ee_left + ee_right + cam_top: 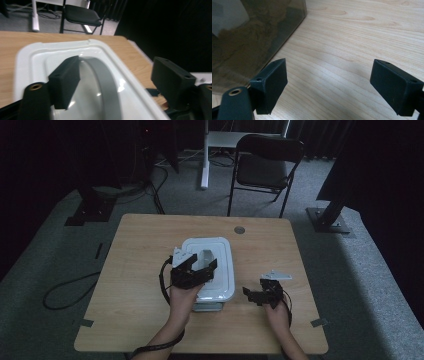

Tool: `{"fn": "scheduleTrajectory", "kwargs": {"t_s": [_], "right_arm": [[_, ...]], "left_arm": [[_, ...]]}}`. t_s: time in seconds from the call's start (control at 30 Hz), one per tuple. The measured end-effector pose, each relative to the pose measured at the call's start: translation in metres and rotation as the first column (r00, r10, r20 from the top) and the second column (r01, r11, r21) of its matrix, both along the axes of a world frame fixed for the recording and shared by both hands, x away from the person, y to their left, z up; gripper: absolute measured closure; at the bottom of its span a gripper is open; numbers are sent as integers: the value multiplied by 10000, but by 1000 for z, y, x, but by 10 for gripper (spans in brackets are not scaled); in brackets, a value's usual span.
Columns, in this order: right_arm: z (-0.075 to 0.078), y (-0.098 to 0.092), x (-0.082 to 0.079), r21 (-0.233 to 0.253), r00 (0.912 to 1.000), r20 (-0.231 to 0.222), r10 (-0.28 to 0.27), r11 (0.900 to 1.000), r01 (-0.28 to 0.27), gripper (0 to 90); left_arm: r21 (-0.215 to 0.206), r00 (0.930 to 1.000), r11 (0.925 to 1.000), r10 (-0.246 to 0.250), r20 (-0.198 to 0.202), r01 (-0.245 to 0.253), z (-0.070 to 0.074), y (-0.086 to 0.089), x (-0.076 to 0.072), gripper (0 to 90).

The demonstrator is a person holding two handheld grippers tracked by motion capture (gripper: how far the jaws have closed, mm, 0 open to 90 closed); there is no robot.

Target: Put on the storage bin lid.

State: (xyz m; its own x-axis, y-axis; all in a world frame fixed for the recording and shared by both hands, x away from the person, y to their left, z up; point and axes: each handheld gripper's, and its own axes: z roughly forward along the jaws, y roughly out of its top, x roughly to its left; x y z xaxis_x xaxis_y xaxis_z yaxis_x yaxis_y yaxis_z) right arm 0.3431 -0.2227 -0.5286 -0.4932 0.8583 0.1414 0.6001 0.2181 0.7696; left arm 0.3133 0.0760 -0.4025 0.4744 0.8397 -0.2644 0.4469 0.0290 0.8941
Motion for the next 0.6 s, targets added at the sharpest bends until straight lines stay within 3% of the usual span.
{"fn": "scheduleTrajectory", "kwargs": {"t_s": [0.07, 0.17, 0.23, 0.3, 0.4, 0.47, 0.6], "right_arm": [[0, -1, 0, 27, 10000, -31, 7, 10000, -6, 134], [1, -1, -1, -104, 9999, 164, -32, 9999, 34, 135], [2, -1, -1, -84, 9998, 205, -69, 9999, 70, 134], [2, -2, -2, -165, 9996, 274, -114, 9998, 118, 134], [2, -5, -3, -185, 9995, 291, -127, 9997, 132, 134], [1, -8, -3, -165, 9995, 289, -137, 9998, 142, 134], [0, -14, -5, -162, 9990, 380, -251, 9995, 257, 133]], "left_arm": [[360, 9991, 9985, -414, -2, 414, -3, 5, 1, 129], [535, 9975, 9960, -709, -65, 712, -8, 14, 1, 96], [628, 9962, 9943, -846, -222, 858, -11, 19, 2, 5], [640, 9926, 9906, -1196, -182, 1206, -14, 24, 2, 5], [889, 9898, 9875, -1347, 469, 1302, -17, 29, -1, 6], [1162, 9913, 9874, -1157, 629, 1078, -16, 32, -2, 6], [1134, 9919, 9893, -1011, 770, 920, -15, 42, 0, 5]]}}
